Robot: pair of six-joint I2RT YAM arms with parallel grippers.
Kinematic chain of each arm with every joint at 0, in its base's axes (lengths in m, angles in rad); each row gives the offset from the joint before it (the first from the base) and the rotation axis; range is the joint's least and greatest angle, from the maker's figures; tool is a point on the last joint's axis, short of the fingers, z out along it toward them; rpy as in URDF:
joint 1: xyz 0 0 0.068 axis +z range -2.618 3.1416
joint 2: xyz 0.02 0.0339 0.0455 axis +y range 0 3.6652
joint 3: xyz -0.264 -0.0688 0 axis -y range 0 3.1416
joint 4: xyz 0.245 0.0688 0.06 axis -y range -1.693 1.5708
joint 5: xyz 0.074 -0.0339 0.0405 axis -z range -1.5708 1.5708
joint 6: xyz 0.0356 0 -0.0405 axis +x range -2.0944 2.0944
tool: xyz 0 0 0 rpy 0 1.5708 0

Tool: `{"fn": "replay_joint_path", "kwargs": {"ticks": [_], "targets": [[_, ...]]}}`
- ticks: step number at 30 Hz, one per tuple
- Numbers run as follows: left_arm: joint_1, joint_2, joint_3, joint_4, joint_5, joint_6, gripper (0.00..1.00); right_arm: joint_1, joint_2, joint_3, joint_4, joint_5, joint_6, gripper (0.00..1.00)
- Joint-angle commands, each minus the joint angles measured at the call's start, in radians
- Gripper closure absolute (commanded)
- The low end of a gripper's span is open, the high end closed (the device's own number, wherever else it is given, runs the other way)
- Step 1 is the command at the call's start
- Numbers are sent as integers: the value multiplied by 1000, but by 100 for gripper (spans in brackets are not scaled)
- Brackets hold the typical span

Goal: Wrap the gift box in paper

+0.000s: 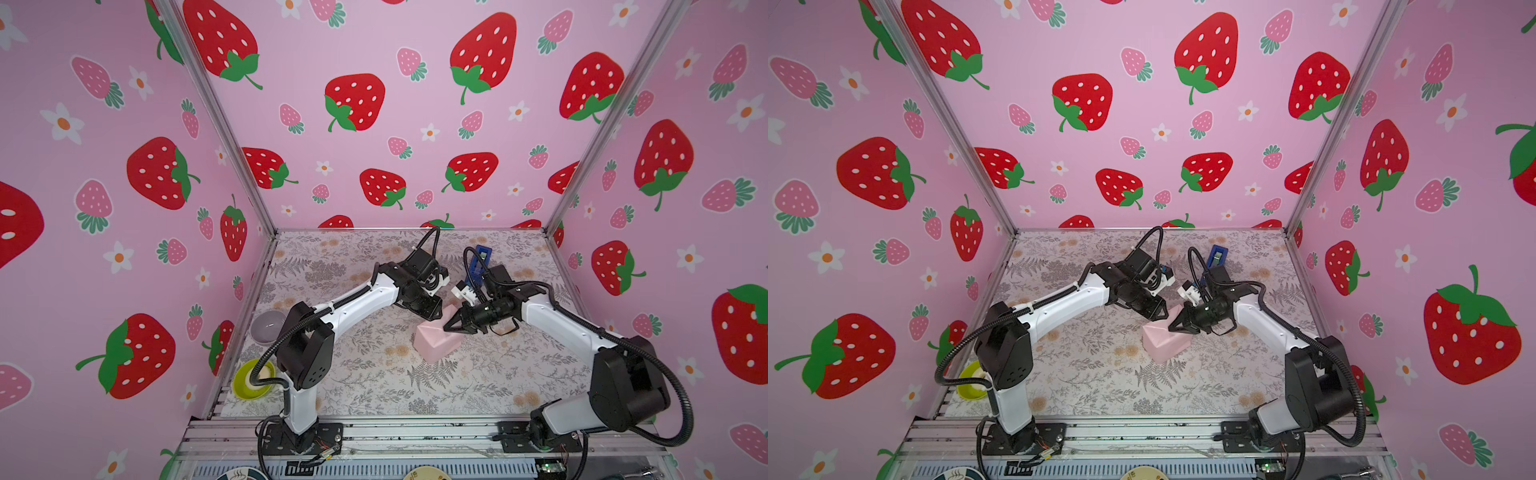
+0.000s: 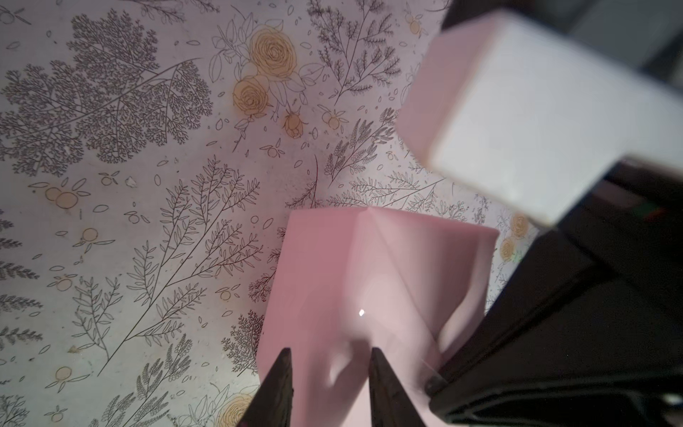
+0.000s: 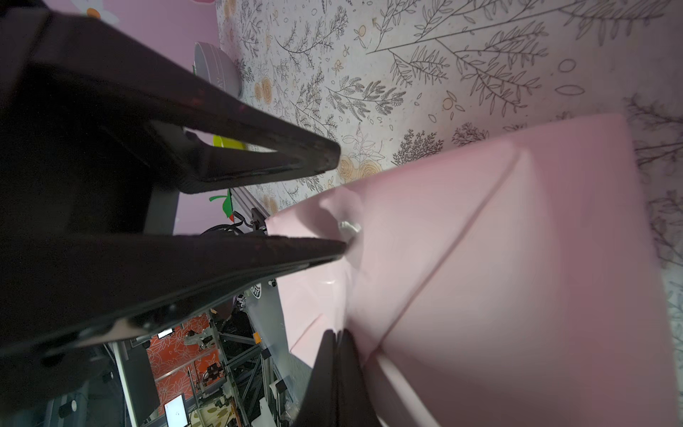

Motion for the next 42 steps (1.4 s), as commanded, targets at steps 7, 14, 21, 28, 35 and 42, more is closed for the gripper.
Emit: {"fn": "replay_joint_path", "kwargs": {"ticks": [7, 14, 21, 28, 35, 42], "targets": [[-8, 44, 2, -16, 39, -3, 63, -5, 30, -29, -96, 112, -11, 100], [-8, 66, -21, -57, 13, 16, 63, -5, -16, -2, -103, 96, 22, 85], [-6, 84, -25, -85, 4, 38, 64, -5, -94, -9, -158, 91, 40, 77], [-5, 87, -30, -88, 6, 41, 64, -5, -187, 11, -240, 156, 56, 76], [-8, 80, -29, -87, 13, 33, 64, -2, -205, 64, -135, 175, 143, 95], [-14, 73, -30, -91, 12, 31, 64, 31, -87, 71, 15, 121, 173, 100]]}}
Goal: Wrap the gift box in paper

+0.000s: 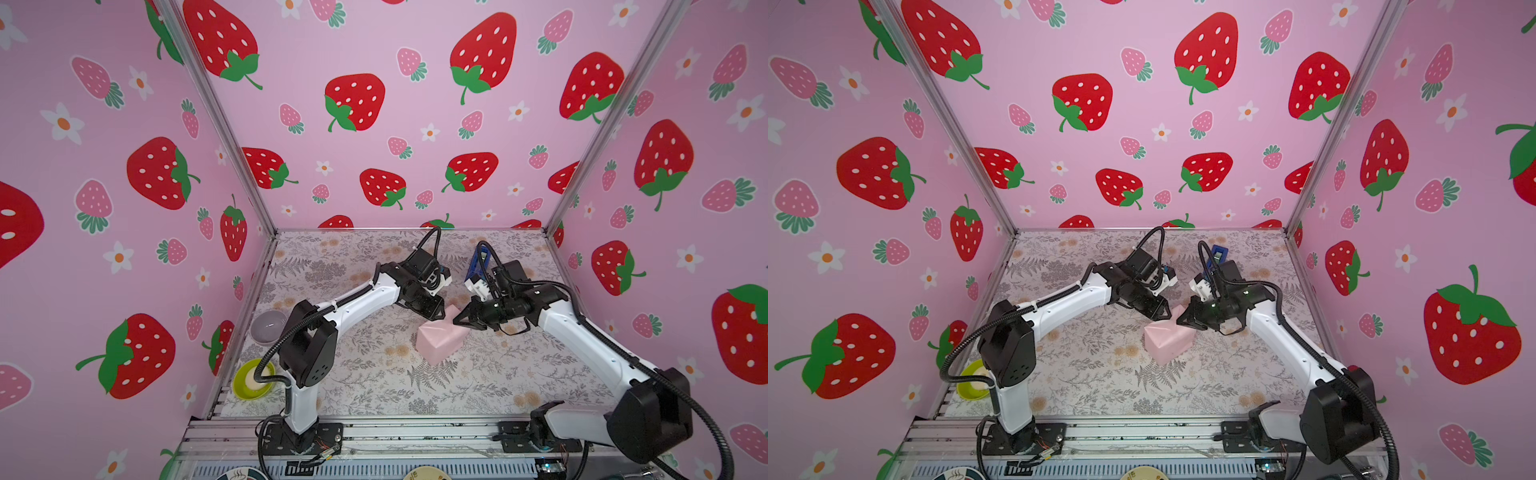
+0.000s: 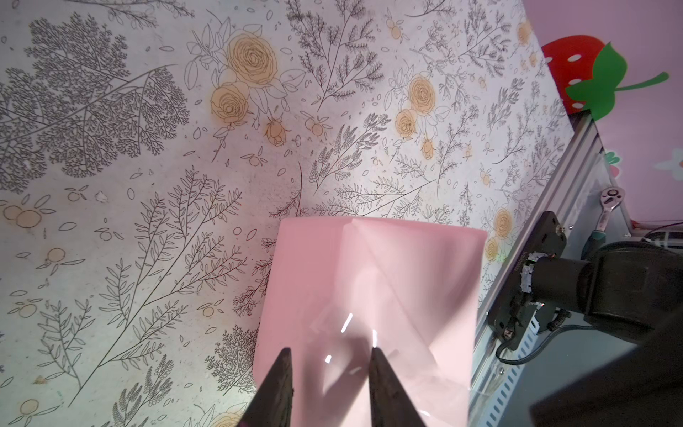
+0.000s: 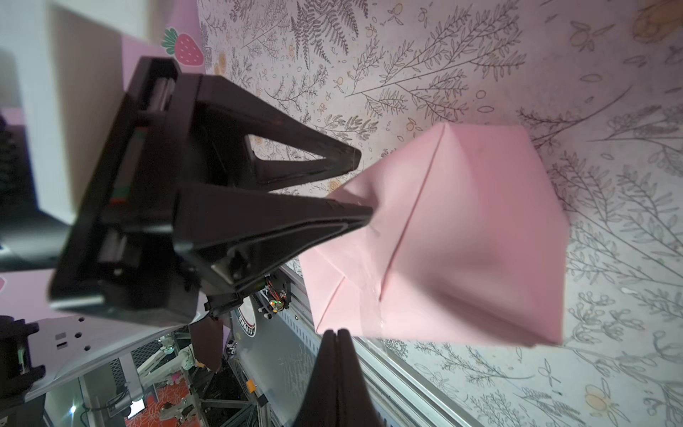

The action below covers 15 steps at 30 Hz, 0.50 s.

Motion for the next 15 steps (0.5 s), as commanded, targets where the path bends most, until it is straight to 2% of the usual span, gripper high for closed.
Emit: {"fn": "replay_joint_path", "kwargs": {"ticks": [1, 10, 15], "targets": [[-16, 52, -29, -105, -34, 15, 64, 16, 60, 17, 79, -29, 17, 100], [-17, 48, -28, -111, -34, 21, 64, 19, 139, -8, 105, 7, -19, 100], [-17, 46, -31, -120, -46, 30, 64, 19, 115, -48, 58, 35, -45, 100]]}}
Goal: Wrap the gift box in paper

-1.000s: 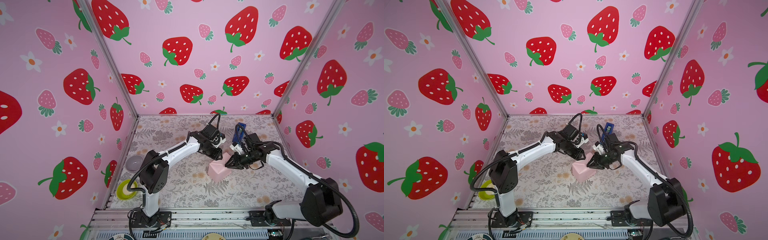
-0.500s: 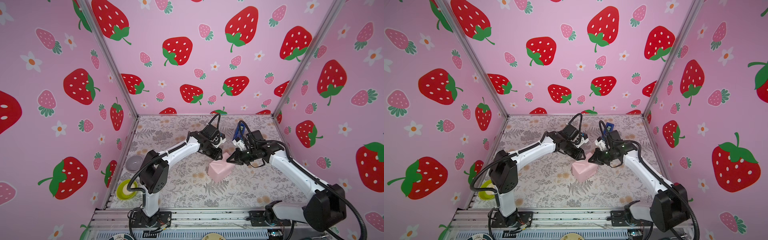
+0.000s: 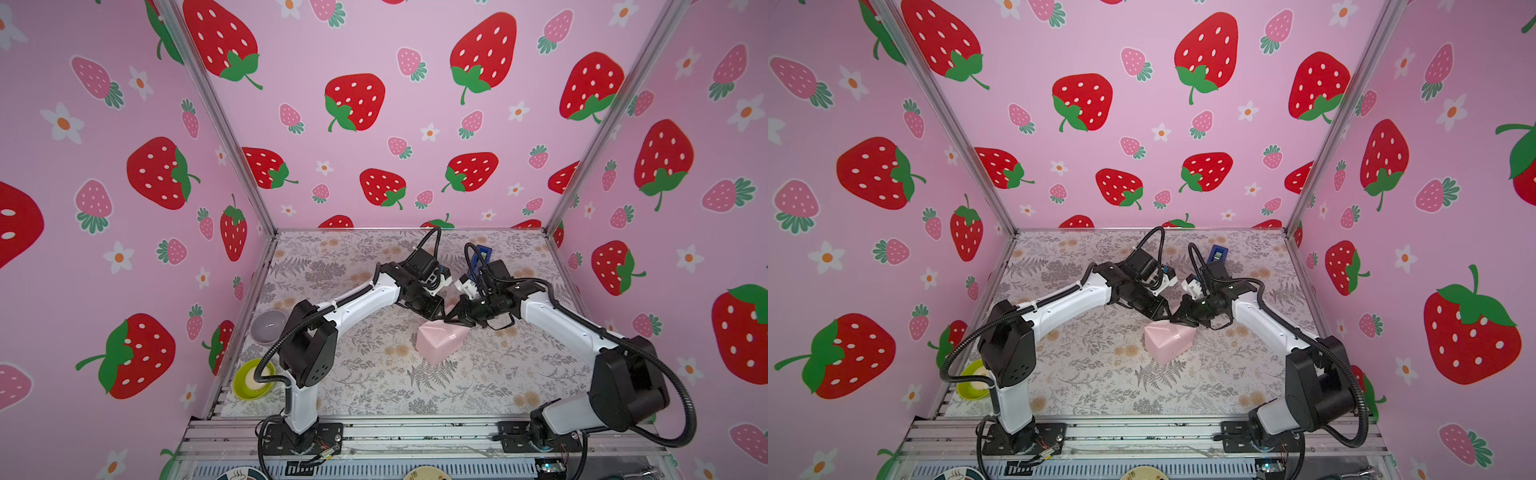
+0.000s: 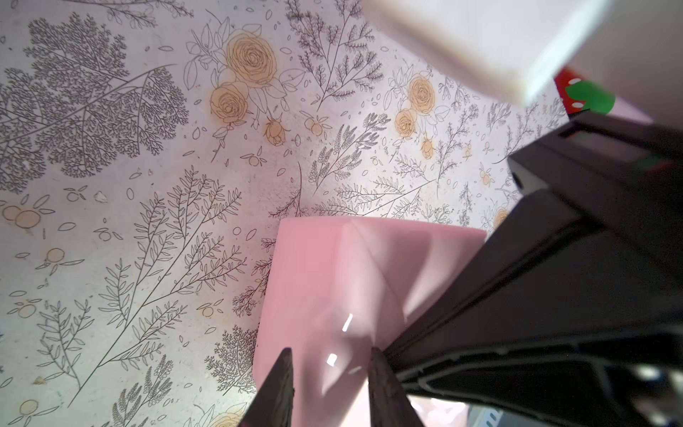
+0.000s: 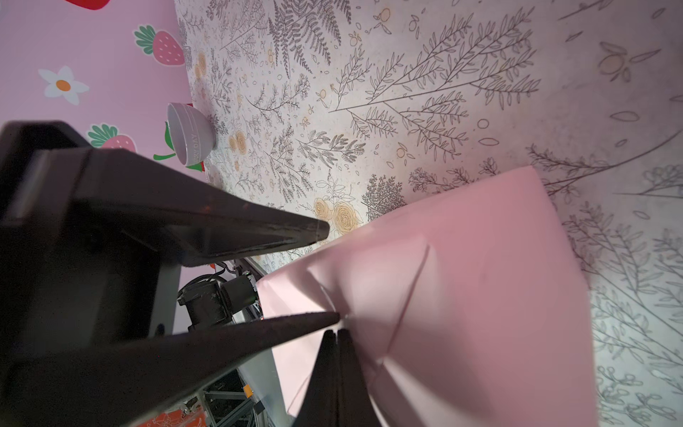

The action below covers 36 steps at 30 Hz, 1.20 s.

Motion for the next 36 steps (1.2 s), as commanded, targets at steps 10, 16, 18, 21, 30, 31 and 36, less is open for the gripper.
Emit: {"fn": "replay_joint_path", "kwargs": {"ticks": [10, 16, 18, 21, 30, 31, 36], "targets": [[-9, 46, -34, -133, -72, 35, 64, 10, -175, -148, -193, 41, -77, 100], [-6, 28, -11, -150, -81, 33, 63, 14, -240, -169, -255, 0, -111, 100], [-6, 19, 9, -162, -82, 32, 62, 14, -251, -150, -279, 15, -115, 100], [-9, -3, 41, -175, -89, 32, 61, 15, -264, -129, -280, 23, -103, 100], [-19, -62, 153, -256, -146, 30, 52, 10, -254, -82, -284, 57, -104, 100], [-21, -68, 163, -264, -153, 28, 52, 7, -255, -76, -289, 60, -108, 100], [-51, -85, 200, -289, -161, 16, 49, -9, -272, -40, -312, 93, -105, 100]]}}
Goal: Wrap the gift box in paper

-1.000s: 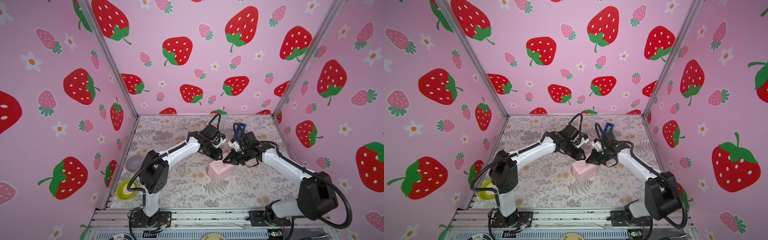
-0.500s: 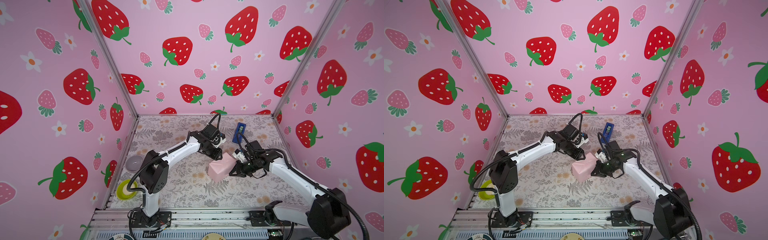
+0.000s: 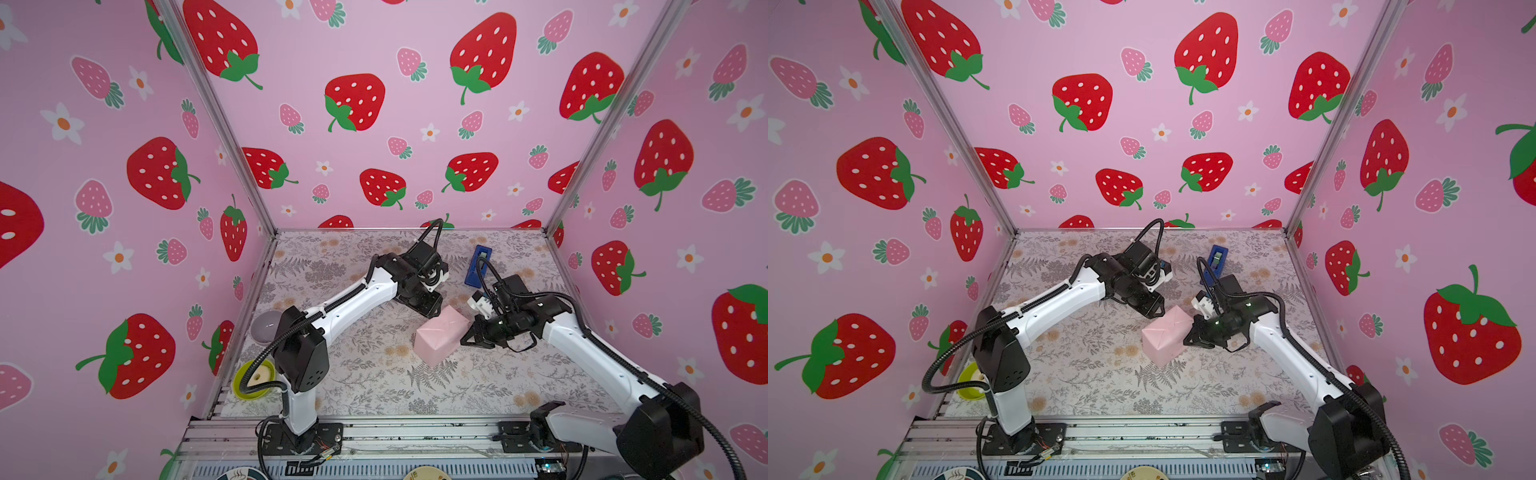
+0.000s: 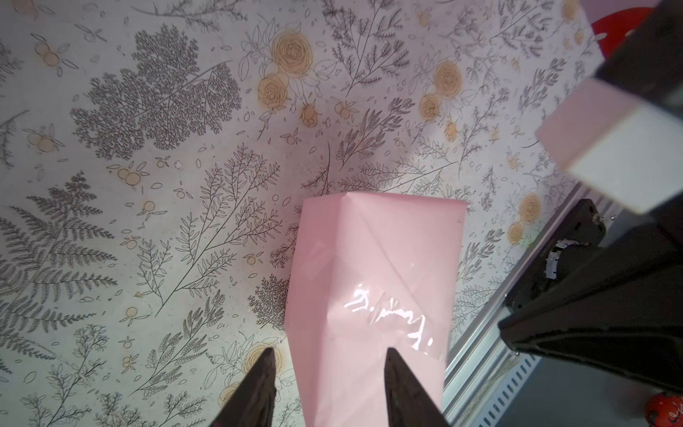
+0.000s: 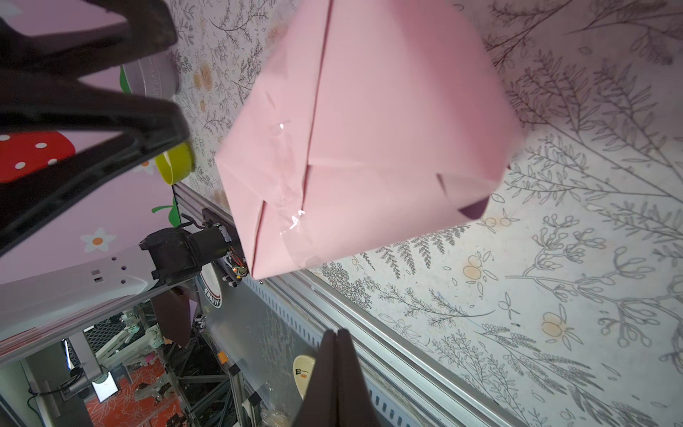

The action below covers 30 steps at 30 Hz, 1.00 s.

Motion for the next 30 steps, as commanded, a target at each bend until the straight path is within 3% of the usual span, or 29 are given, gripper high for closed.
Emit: {"fn": "replay_joint_path", "kwargs": {"ticks": [1, 7, 8, 11, 25, 30], "targets": [[-27, -21, 59, -66, -16, 5, 47, -15, -25, 37, -47, 29, -18, 100], [-101, 11, 67, -135, -116, -16, 33, -34, -35, 46, -69, 27, -30, 100], [-112, 14, 58, -140, -118, -20, 19, -37, -37, 49, -73, 27, -31, 100], [-149, 10, 25, -125, -193, -23, 1, -40, -40, 68, -89, 28, -33, 100], [-167, 79, -64, -56, -200, 9, 0, -44, -55, 79, -99, 24, -28, 100], [-167, 103, -79, -44, -171, 9, 5, -46, -59, 77, -102, 23, -28, 100]]}}
